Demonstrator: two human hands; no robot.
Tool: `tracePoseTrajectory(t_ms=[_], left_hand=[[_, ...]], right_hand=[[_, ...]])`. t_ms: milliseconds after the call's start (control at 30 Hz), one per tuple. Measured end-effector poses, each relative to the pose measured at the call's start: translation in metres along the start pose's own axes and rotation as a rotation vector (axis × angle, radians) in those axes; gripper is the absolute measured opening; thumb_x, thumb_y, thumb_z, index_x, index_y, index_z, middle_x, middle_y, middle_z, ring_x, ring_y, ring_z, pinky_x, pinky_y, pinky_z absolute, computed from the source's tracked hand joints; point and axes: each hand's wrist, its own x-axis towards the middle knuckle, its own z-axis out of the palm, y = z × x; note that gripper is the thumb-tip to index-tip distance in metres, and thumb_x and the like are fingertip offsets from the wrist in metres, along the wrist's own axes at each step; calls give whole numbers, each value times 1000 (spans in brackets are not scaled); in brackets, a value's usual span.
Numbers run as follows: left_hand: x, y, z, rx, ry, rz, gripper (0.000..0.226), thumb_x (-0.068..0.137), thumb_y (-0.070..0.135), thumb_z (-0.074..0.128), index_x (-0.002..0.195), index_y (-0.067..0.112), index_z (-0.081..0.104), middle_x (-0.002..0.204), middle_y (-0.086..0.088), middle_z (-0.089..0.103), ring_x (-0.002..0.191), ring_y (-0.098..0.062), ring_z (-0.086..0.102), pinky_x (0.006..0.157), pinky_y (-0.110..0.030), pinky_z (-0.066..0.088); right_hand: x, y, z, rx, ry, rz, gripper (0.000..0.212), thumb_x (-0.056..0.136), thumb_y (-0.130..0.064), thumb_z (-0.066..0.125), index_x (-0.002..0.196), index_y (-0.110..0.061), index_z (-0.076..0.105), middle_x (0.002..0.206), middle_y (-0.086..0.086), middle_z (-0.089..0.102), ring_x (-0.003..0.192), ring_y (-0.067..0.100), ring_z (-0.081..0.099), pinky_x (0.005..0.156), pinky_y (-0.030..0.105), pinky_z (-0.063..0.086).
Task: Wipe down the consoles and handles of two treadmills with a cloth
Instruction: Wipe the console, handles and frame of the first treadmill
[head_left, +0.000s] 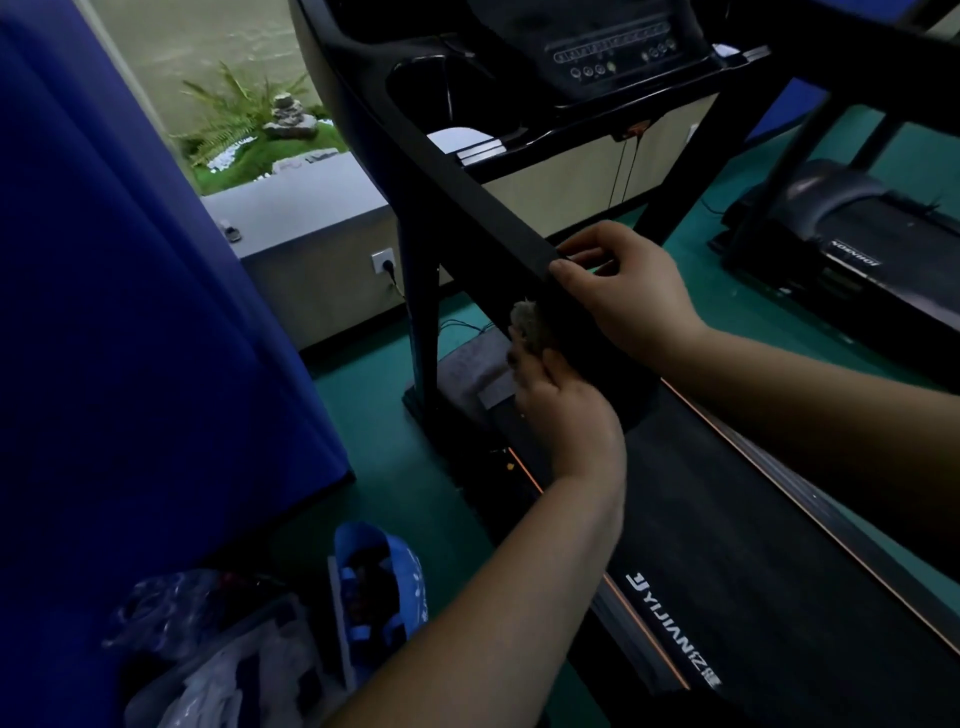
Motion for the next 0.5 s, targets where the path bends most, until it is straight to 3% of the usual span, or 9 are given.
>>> tracePoseTrajectory(t_ms=[100, 233, 300, 400, 500], left_hand=[[-18, -1, 0, -3, 44, -5, 40, 101, 23, 38, 140, 23, 44, 131, -13, 56, 119, -28, 54, 102, -38, 41], [-35, 4, 2, 15, 52, -32, 39, 101, 22, 36, 140, 22, 44, 131, -11, 57, 119, -27, 55, 99, -34, 42], [-43, 3, 1, 30, 48, -47, 39, 100, 26, 37, 137, 23, 46, 127, -12, 60, 114, -31, 58, 98, -37, 45], [-59, 5, -2, 0, 0, -171, 36, 98, 32, 38, 131, 30, 49, 120, -21, 63, 109, -42, 59, 97, -53, 47], [-79, 16, -14, -90, -40, -297, 30, 99, 31, 39, 124, 22, 55, 90, -11, 65, 78, -28, 63, 76, -40, 51]], right_hand=[[0, 3, -2, 23, 3, -6, 20, 87, -42, 63, 104, -31, 62, 95, -16, 62, 83, -1, 60, 65, 20, 50], [-1, 4, -3, 34, -20, -36, 23, 88, -40, 62, 108, -28, 62, 90, -17, 60, 80, -4, 58, 61, 14, 46], [0, 4, -4, 34, -33, -50, 24, 89, -40, 61, 109, -27, 62, 93, -14, 61, 82, -3, 59, 63, 16, 49], [-3, 3, -8, 28, -73, -41, 26, 89, -40, 59, 110, -25, 61, 96, -10, 64, 82, 4, 62, 69, 25, 55], [-16, 6, -18, -28, -80, -38, 31, 90, -46, 54, 109, -22, 62, 96, -8, 65, 80, 7, 62, 69, 28, 55]])
